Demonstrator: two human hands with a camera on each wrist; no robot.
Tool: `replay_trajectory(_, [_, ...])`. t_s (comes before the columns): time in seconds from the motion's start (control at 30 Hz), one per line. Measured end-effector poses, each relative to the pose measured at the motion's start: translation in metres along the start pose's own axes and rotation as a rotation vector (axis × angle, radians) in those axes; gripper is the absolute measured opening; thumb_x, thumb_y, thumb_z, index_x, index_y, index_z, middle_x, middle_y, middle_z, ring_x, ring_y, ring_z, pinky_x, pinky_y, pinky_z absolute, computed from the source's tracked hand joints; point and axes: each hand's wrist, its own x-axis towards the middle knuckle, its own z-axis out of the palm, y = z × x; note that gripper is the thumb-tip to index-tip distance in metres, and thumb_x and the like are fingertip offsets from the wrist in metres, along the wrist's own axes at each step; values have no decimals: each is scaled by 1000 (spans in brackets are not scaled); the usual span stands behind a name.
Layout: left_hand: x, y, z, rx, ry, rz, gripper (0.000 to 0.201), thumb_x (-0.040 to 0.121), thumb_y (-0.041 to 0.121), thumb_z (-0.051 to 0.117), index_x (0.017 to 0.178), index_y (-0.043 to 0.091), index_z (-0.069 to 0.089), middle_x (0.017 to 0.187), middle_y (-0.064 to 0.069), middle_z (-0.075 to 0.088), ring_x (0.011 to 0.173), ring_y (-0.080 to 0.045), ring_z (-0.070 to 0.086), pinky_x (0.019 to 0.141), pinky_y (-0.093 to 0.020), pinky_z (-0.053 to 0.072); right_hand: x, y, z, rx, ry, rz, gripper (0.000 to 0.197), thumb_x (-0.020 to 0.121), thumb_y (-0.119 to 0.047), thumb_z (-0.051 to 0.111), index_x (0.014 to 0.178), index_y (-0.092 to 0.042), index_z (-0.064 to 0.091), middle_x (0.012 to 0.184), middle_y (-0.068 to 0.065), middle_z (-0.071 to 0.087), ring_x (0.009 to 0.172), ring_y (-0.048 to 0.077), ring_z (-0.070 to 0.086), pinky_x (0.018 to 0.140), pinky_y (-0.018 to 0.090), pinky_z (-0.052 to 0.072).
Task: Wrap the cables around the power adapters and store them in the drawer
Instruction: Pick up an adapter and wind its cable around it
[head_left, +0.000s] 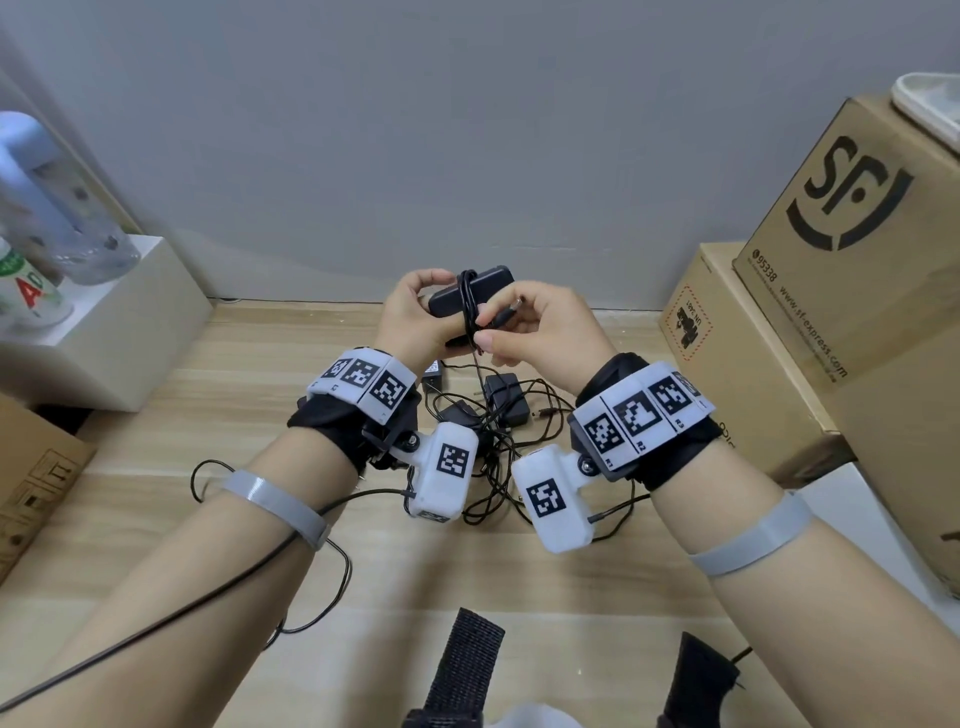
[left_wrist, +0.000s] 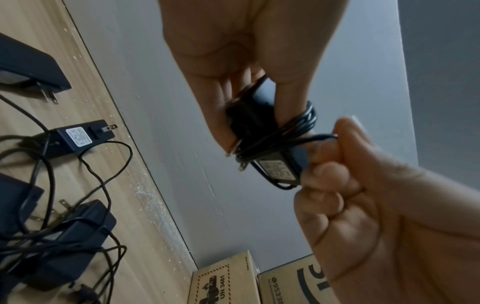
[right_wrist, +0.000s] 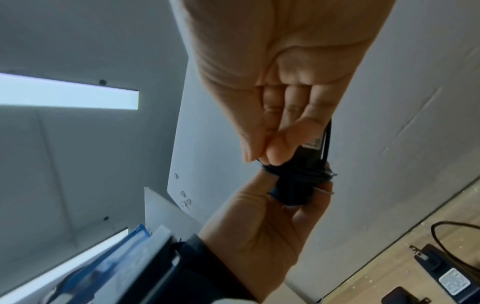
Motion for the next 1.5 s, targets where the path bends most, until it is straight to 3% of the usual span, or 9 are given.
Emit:
replay_trajectory(0.23, [-2, 1, 3, -82, -141, -27, 53, 83, -7, 59, 123, 27, 53, 111, -7, 61, 88, -20, 62, 72, -34, 58, 6, 2, 2, -54, 128, -50, 24, 81, -7, 64, 72, -30, 62, 77, 4, 60, 64, 16, 57, 56, 24, 46])
replay_trajectory(0.53, [2, 2, 1, -126, -170, -59, 55, 85, -12, 48, 130, 20, 50, 107, -4, 59, 86, -19, 62, 82, -42, 56, 7, 1, -2, 30, 230, 16, 18, 88, -10, 57, 98, -18, 45, 60, -2, 63, 55, 12, 56, 51, 22, 44])
replay_trajectory(0.67, [1, 4, 4, -141, -176, -62, 52, 87, -10, 48, 131, 17, 49, 106, -3, 58, 94, -23, 60, 83, -44, 55, 8, 1, -1, -21, 219, 13, 8, 90, -12, 55, 95, -18, 56, 55, -2, 58, 51, 8, 52, 51, 19, 42])
replay_trajectory(0.87, [3, 5, 3, -132, -189, -60, 55, 87, -13, 45, 134, 16, 46, 108, -1, 59, 96, -20, 59, 85, -45, 54, 10, 2, 2, -60, 222, 12, 15, 89, -11, 54, 90, -22, 65, 57, 2, 56, 58, 14, 52, 71, 25, 47])
replay_trajectory(1.0, [3, 4, 5, -109, -206, -67, 58, 85, -16, 45, 134, 17, 45, 104, -5, 58, 90, -19, 59, 82, -41, 56, 10, 0, 0, -189, 217, 7, 16, 90, -14, 54, 95, -20, 68, 59, -8, 55, 48, -2, 50, 55, 10, 38])
replay_trajectory(1.17, [2, 4, 5, -92, -193, -57, 57, 85, -15, 46, 134, 14, 46, 95, -3, 60, 76, -10, 65, 81, -40, 56, 11, -4, 3, -280, 207, 6, 19, 90, -12, 54, 103, -16, 68, 73, -11, 59, 42, -13, 48, 55, 14, 40])
replay_trajectory(1.33, [1, 7, 7, -103, -185, -62, 55, 86, -15, 46, 134, 12, 44, 92, -4, 59, 77, -14, 64, 76, -37, 57, 16, -13, 0, -268, 181, 68, 22, 92, -11, 51, 102, -19, 68, 99, 5, 67, 43, 11, 57, 46, 9, 45])
replay_trajectory(1.43, [0, 10, 8, -116, -181, -64, 53, 87, -12, 49, 134, 11, 45, 100, -6, 59, 87, -20, 62, 76, -37, 58, 19, -16, 2, -271, 218, 64, 16, 90, -10, 54, 91, -21, 65, 89, 3, 64, 55, 20, 62, 46, 12, 47])
replay_trajectory(1.5, [-1, 12, 9, -127, -179, -66, 52, 86, -11, 50, 134, 11, 45, 105, -7, 59, 90, -22, 63, 77, -39, 57, 22, -16, 2, -261, 266, 59, 12, 88, -10, 57, 81, -19, 59, 82, 3, 60, 67, 26, 66, 53, 26, 55])
